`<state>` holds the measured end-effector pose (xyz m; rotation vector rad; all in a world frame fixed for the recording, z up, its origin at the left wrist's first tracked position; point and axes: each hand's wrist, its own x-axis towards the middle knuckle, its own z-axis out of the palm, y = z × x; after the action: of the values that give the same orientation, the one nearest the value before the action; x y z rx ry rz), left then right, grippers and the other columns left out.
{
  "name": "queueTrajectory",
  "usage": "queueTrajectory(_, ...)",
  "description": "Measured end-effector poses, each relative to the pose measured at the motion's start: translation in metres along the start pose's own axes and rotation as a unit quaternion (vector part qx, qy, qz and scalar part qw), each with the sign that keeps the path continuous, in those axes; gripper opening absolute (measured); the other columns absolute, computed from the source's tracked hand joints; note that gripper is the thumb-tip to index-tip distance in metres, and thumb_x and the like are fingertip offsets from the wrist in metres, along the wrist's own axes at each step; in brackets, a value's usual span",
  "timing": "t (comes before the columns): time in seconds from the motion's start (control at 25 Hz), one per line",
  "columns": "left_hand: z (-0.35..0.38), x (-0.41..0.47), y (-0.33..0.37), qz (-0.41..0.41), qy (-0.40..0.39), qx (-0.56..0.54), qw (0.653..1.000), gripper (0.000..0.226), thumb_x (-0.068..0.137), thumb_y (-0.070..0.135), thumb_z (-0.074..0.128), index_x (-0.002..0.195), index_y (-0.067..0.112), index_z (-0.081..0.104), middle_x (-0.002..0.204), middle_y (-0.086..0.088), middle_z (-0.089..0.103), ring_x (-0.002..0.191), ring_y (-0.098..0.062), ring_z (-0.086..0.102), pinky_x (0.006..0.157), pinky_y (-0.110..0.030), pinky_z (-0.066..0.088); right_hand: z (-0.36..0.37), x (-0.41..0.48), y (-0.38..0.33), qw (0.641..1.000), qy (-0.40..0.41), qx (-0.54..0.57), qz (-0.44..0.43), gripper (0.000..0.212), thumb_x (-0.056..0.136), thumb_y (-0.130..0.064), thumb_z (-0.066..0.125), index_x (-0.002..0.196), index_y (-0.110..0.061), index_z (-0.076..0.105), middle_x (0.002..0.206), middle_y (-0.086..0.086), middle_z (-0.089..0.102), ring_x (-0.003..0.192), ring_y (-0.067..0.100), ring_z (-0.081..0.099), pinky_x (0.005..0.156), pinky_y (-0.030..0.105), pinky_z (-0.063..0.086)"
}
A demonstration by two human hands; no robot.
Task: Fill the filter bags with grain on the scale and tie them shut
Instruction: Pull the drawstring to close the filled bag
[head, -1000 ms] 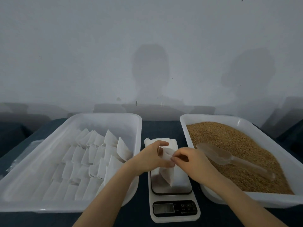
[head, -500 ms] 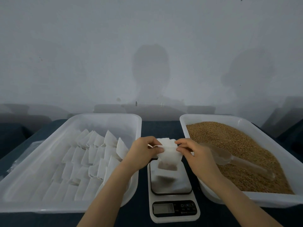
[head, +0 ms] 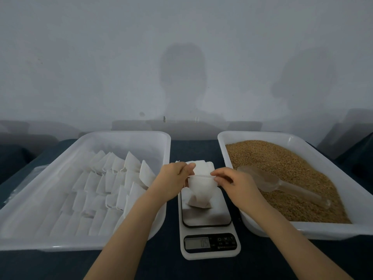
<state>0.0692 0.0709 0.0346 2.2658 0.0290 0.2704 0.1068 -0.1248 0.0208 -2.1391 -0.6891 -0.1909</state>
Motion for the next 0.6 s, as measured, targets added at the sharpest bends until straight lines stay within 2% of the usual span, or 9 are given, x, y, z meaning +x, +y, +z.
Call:
queueTrajectory(0.12,0.0015,-0.0001,-0.0017,-0.006,0.013,-0.023,1.000,0.048,0.102,0.040,0.036,0.082,0.010,0.067,0.076,-0.004,0.069,0.072,-0.014,0.065,0.078,-0.026,0.055,-0.0002,-0.0002,-0.0006,1.000,-0.001,0.002,0.006,0.016,0.090,-0.015,0.060,0.101,-0.023,0.069,0.082,-0.026,0.060,0.082,-0.014,0.057,0.071,0.000,0.040)
queueTrajectory(0.28,0.0018,-0.0001,-0.0043,-0.013,0.010,-0.042,0.999,0.046,0.100,0.043,0.035,0.083,0.013,0.066,0.078,-0.001,0.067,0.069,-0.008,0.064,0.069,-0.015,0.052,-0.0004,-0.0014,-0.0008,1.000,-0.001,-0.001,0.010,0.016,0.091,-0.017,0.060,0.101,-0.025,0.068,0.083,-0.024,0.061,0.082,-0.011,0.058,0.071,0.002,0.041)
queueTrajectory(0.6,0.0028,0.0022,-0.0062,-0.022,0.018,-0.061,0.998,0.045,0.101,0.044,0.036,0.083,0.015,0.065,0.078,0.002,0.066,0.068,-0.008,0.065,0.063,-0.010,0.050,-0.0010,-0.0014,-0.0018,1.000,-0.004,0.000,0.012,0.016,0.091,-0.017,0.059,0.100,-0.028,0.067,0.084,-0.024,0.061,0.084,-0.011,0.058,0.071,0.003,0.041)
